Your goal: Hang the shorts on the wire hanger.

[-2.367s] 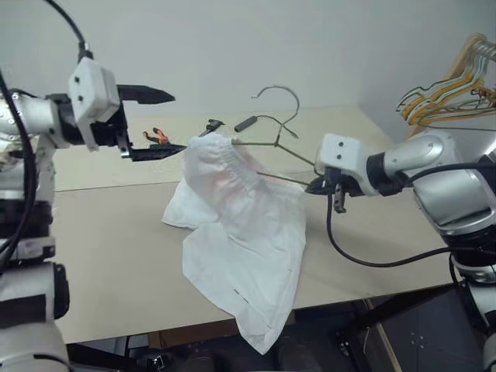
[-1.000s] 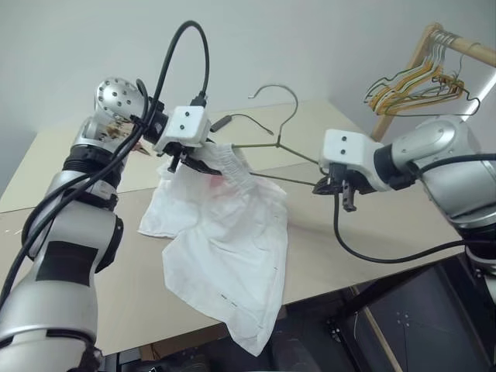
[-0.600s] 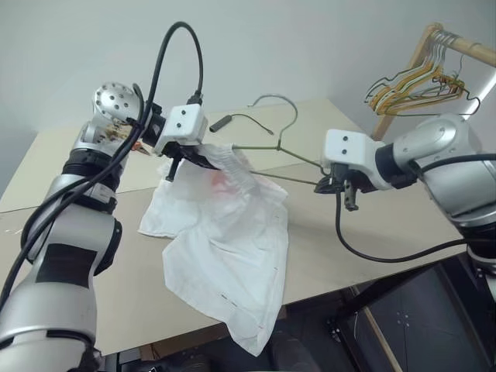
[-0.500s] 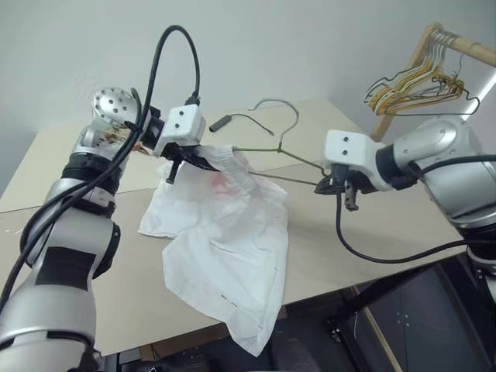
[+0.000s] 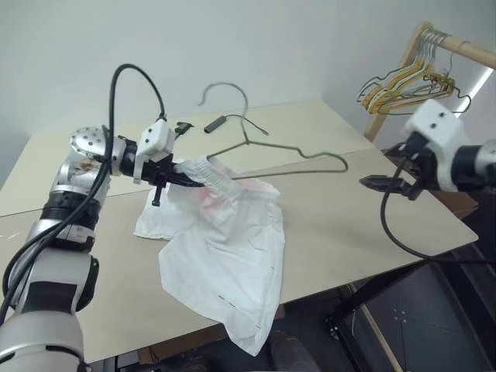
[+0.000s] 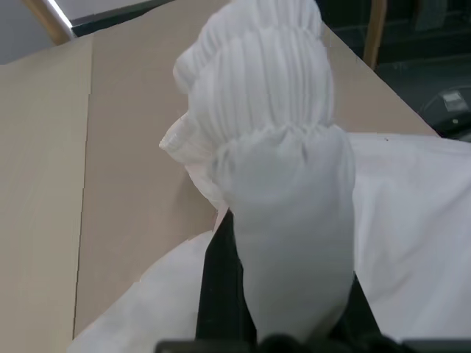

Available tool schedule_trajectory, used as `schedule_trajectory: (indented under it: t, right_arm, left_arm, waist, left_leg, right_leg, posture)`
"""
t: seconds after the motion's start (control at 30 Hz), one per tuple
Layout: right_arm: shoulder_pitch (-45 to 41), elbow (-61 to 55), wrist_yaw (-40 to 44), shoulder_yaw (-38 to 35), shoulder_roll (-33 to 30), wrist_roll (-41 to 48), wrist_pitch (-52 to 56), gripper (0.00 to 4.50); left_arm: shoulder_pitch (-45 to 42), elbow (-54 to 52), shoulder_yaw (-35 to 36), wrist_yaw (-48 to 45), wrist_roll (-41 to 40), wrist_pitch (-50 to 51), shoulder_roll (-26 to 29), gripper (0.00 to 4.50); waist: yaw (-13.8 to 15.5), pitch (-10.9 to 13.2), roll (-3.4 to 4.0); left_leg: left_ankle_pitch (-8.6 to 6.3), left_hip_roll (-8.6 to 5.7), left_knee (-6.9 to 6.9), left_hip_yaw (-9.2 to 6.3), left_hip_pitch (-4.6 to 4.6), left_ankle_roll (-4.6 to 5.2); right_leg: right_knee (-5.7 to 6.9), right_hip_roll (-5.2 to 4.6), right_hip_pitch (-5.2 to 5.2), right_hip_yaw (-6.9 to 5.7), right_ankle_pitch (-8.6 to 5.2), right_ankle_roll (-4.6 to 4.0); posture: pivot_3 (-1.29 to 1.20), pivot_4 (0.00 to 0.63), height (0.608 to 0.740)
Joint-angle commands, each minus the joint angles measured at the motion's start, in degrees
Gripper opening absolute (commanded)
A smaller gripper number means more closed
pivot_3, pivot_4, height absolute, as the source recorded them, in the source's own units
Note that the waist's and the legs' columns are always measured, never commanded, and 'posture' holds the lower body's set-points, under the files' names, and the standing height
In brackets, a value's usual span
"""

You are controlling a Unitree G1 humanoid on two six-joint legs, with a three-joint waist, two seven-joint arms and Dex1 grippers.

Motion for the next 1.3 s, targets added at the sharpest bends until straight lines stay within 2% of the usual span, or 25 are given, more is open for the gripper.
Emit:
schedule_trajectory:
  t: [0.03, 0.1, 0.2, 0.4, 0.57, 0.73, 0.87, 0.93, 1.03, 1.23, 1.3]
  right_arm:
    - [11.7, -6.2, -3.2, -10.5, 5.7, 2.8, -2.3, 4.48]
    - [16.7, -8.2, -4.7, -11.6, 9.2, 4.1, -4.5, 4.48]
    - [19.5, -5.7, -9.2, -4.5, 17.5, 2.9, -12.7, 4.48]
    - [10.9, 9.6, -13.2, 5.2, 32.8, 3.4, -23.7, 4.48]
    - [4.2, 23.5, -12.4, 9.5, 38.5, 3.1, -29.3, 4.48]
    - [0.0, 29.6, -8.7, 13.5, 41.9, 3.9, -30.4, 4.48]
    - [-2.2, 36.2, -9.5, 15.4, 45.2, 2.8, -32.0, 4.48]
    - [-2.6, 38.0, -10.9, 15.3, 46.1, 2.3, -32.9, 3.92]
    - [-2.2, 37.6, -11.7, 13.8, 46.2, 3.4, -33.5, 2.84]
    - [1.4, 32.0, -13.2, 8.7, 44.4, 7.0, -32.2, 0.59]
    - [2.6, 29.9, -13.9, 7.6, 43.3, 7.6, -31.7, 0.04]
  left_arm:
    - [1.6, -5.1, 4.7, 2.3, -0.3, 3.5, 1.2, 0.00]
    - [2.4, -6.5, 5.9, 2.6, -0.1, 4.9, 1.3, 0.00]
    - [3.0, -8.8, 7.2, 2.3, 0.3, 6.8, 1.6, 0.00]
    - [4.9, -13.3, 8.9, 2.6, 0.3, 9.6, 2.3, 0.00]
    - [6.9, -17.1, 10.3, 3.2, 0.0, 11.5, 3.0, 0.00]
    - [8.1, -19.0, 11.2, 3.5, 0.0, 12.4, 3.3, 0.00]
    - [8.3, -19.3, 11.5, 3.8, 0.2, 12.6, 3.2, 0.00]
    - [8.4, -19.5, 11.7, 4.0, 0.2, 12.7, 3.1, 0.00]
    - [8.7, -19.9, 12.0, 4.3, 0.1, 12.7, 3.2, 0.00]
    - [10.8, -21.0, 12.8, 4.5, 0.0, 12.9, 3.6, 0.00]
    - [11.3, -21.1, 13.1, 4.5, 0.0, 13.2, 3.7, 0.00]
  waist:
    - [0.2, -0.1, -0.14]
    - [0.2, -0.1, -0.17]
    - [-0.1, -0.1, -0.13]
    - [-1.1, -0.1, -0.11]
    - [-1.2, -0.1, -0.08]
    - [-0.3, -0.1, -0.08]
    - [0.1, -0.1, -0.07]
    - [0.4, -0.1, -0.07]
    - [1.0, -0.1, -0.07]
    - [1.7, -0.1, -0.07]
    - [1.7, -0.1, -0.07]
  left_leg:
    - [0.00, 0.02, -0.01, -0.08, -0.01, 0.00]
    - [0.00, 0.01, 0.00, -0.10, -0.02, 0.00]
    - [0.00, -0.08, 0.06, -0.05, 0.04, 0.00]
    - [0.01, -0.07, 0.06, 0.00, 0.39, -0.02]
    - [0.02, -0.08, 0.04, -0.07, 0.23, -0.02]
    - [0.02, -0.06, 0.01, -0.10, 0.13, -0.02]
    - [0.02, -0.06, 0.02, -0.10, 0.12, -0.02]
    - [0.02, -0.06, 0.02, -0.11, 0.14, -0.02]
    - [0.01, -0.08, 0.02, -0.12, 0.11, -0.02]
    - [0.01, -0.07, 0.02, -0.13, 0.12, -0.02]
    - [0.01, -0.08, 0.02, -0.12, 0.11, -0.02]
  right_leg:
    - [-0.04, 0.03, 0.05, -0.06, 0.00, 0.00]
    - [-0.04, 0.02, 0.08, -0.06, 0.00, 0.00]
    - [0.02, -0.03, 0.11, 0.09, 0.05, 0.10]
    - [0.12, 0.05, 0.31, 0.23, 0.18, 0.07]
    - [0.08, 0.02, 0.21, 0.14, 0.18, 0.06]
    - [0.22, 0.01, 0.17, 0.08, 0.19, 0.07]
    - [0.20, 0.02, 0.18, 0.07, 0.19, 0.07]
    - [0.24, 0.01, 0.18, 0.07, 0.19, 0.07]
    - [0.27, -0.01, 0.16, 0.05, 0.19, 0.07]
    - [0.30, 0.00, 0.15, 0.05, 0.19, 0.07]
    - [0.30, -0.01, 0.16, 0.05, 0.19, 0.07]
  posture:
    - [-0.22, 0.000, 0.740]
    - [-0.22, 0.000, 0.740]
    - [-0.22, 0.000, 0.740]
    - [-0.18, 0.000, 0.740]
    - [-0.14, 0.000, 0.740]
    - [-0.13, 0.000, 0.740]
    - [-0.12, 0.000, 0.740]
    - [-0.12, 0.000, 0.740]
    - [-0.11, 0.000, 0.740]
    - [-0.12, 0.000, 0.740]
    - [-0.12, 0.000, 0.740]
